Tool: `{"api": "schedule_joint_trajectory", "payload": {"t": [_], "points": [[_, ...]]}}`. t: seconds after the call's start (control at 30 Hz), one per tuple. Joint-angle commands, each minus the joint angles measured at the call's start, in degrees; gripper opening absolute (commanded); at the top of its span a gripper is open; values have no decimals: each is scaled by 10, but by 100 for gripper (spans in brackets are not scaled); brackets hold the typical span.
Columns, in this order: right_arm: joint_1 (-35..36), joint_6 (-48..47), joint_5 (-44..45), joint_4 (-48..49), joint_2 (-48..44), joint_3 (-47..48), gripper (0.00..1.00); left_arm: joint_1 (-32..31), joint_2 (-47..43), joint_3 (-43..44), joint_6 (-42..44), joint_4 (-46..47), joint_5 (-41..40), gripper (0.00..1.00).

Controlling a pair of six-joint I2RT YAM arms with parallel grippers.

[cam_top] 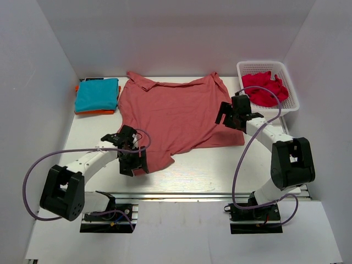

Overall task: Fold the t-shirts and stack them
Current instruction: Flatten out the tshirt

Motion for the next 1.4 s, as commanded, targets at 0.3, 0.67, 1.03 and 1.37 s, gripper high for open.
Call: {"api": "schedule_joint_trajectory", "payload": {"t": [0.3, 0.67, 1.03, 1.37], "points": [[-2, 9, 55, -71, -9, -13, 90, -9, 136, 38, 28, 60, -72, 33], [-7, 35, 73, -151, -18, -48, 90, -4, 56, 84, 71, 104, 25, 0], [-6, 6, 74, -147, -9, -11, 90, 3, 125, 205, 78, 255, 36, 0], [-7, -1, 79, -181, 57, 64, 90, 15, 387, 482, 92, 190, -32, 60]]}}
